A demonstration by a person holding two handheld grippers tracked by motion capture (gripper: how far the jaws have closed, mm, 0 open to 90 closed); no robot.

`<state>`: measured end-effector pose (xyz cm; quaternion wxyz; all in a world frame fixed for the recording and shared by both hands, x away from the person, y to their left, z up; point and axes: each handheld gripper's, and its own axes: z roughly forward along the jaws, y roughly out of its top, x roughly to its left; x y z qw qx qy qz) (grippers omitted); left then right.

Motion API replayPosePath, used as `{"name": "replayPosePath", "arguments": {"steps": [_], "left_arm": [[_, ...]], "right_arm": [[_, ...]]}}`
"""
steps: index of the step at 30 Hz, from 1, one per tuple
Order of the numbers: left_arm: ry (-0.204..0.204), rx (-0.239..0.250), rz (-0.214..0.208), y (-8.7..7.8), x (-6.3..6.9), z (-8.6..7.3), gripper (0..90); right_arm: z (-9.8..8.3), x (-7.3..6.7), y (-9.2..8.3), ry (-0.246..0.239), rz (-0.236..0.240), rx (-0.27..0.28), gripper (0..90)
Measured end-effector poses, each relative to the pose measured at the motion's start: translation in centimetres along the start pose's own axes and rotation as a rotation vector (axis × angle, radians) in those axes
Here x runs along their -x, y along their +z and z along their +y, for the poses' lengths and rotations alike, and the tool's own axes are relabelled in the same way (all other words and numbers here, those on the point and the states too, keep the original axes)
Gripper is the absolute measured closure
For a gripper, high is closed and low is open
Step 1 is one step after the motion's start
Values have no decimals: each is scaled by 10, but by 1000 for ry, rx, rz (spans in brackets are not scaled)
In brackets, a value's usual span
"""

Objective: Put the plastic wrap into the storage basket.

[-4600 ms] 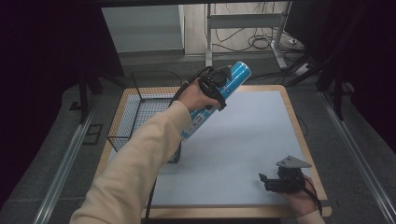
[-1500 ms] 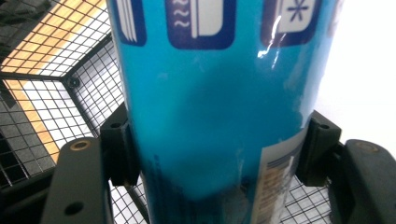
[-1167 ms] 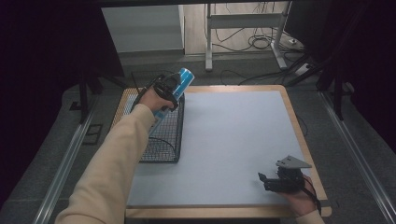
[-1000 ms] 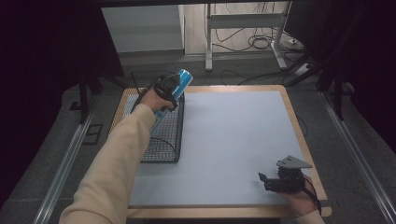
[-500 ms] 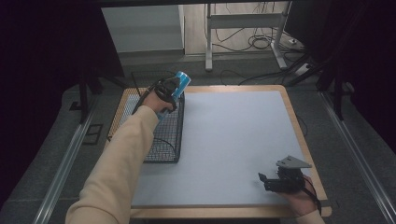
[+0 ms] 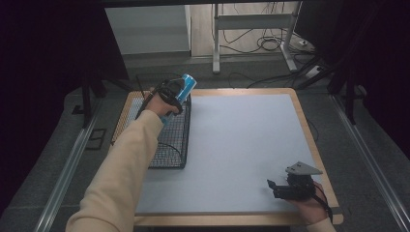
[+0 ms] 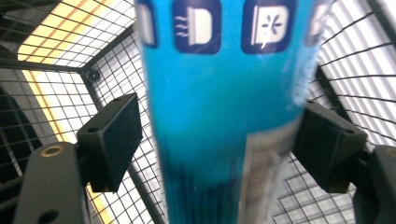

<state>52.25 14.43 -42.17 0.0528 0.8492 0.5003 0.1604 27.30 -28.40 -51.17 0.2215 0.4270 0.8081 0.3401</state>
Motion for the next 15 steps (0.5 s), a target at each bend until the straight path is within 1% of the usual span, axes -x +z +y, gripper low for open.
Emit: {"name": "replayPosePath", "arguments": {"steps": [1,2,3,4,5,6,7,8,9,10,12,15], "left_arm": [[-9,22,-10,-6,0,-3,184],[-8,32,-11,-9,0,-5,169],[-16,51,-16,-15,2,-8,162],[-23,90,-36,-26,3,-13,154],[-23,90,-36,-26,3,-13,147],[-33,117,-67,-31,5,-17,147],[-39,137,-88,-35,6,-19,144],[-40,166,-115,-41,10,-23,145],[-35,176,-125,-44,13,-25,144],[-21,187,-138,-48,17,-28,144],[5,214,-180,-55,26,-36,149],[36,243,-209,-63,39,-45,154]], "right_arm": [[0,0,0,-1,0,1,119],[0,0,0,-1,0,1,119],[0,0,0,-1,0,0,119],[0,0,0,1,1,-1,119],[1,-1,0,2,3,-1,119],[1,-1,0,2,3,-1,119],[1,-1,0,-2,3,3,119],[1,-1,-1,-3,2,5,119],[1,-1,-1,-2,1,6,119],[1,-1,-1,-1,2,6,119],[1,-2,-1,1,0,6,119],[2,-2,-2,1,-2,7,119]]}}
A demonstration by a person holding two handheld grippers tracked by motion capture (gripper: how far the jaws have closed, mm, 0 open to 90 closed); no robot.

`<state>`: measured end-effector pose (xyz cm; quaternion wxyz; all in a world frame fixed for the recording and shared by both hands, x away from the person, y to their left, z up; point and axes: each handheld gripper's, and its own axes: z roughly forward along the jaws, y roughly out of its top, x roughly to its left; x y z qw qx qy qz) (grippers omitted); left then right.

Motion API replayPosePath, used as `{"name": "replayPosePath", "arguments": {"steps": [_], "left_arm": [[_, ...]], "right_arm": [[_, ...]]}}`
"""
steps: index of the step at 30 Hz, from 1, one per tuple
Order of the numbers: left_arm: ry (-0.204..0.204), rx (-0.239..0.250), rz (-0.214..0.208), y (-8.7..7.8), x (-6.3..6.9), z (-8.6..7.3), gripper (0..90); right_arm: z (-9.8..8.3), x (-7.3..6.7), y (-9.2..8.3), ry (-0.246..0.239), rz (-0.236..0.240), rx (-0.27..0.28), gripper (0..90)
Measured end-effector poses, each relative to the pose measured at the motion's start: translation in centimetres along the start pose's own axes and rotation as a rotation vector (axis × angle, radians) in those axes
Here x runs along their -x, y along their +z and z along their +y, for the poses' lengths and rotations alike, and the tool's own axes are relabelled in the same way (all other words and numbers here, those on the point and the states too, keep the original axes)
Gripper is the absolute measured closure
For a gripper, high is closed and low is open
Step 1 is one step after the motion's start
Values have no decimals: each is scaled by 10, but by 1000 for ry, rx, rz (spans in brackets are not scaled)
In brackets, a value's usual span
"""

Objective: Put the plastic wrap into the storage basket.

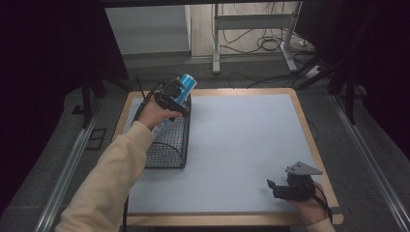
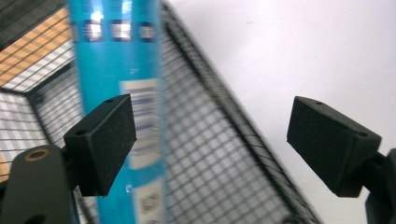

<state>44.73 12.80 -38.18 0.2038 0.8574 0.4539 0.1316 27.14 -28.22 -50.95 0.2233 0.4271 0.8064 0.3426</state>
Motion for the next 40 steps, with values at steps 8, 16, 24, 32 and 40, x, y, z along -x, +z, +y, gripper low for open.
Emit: {"name": "replayPosePath", "arguments": {"steps": [8,16,24,32,40], "left_arm": [[61,55,-114,-14,46,-15,163],[157,112,-236,-15,98,-40,179],[215,134,-253,1,133,-69,191],[256,96,-295,20,150,-84,191],[238,106,-292,22,148,-85,192]], "right_arm": [[0,0,0,0,-2,-2,119],[0,-1,-1,-4,-4,2,119],[0,-1,0,-5,-4,0,119],[0,-1,0,-5,-11,3,119],[1,-2,-1,-9,-7,16,119]]}}
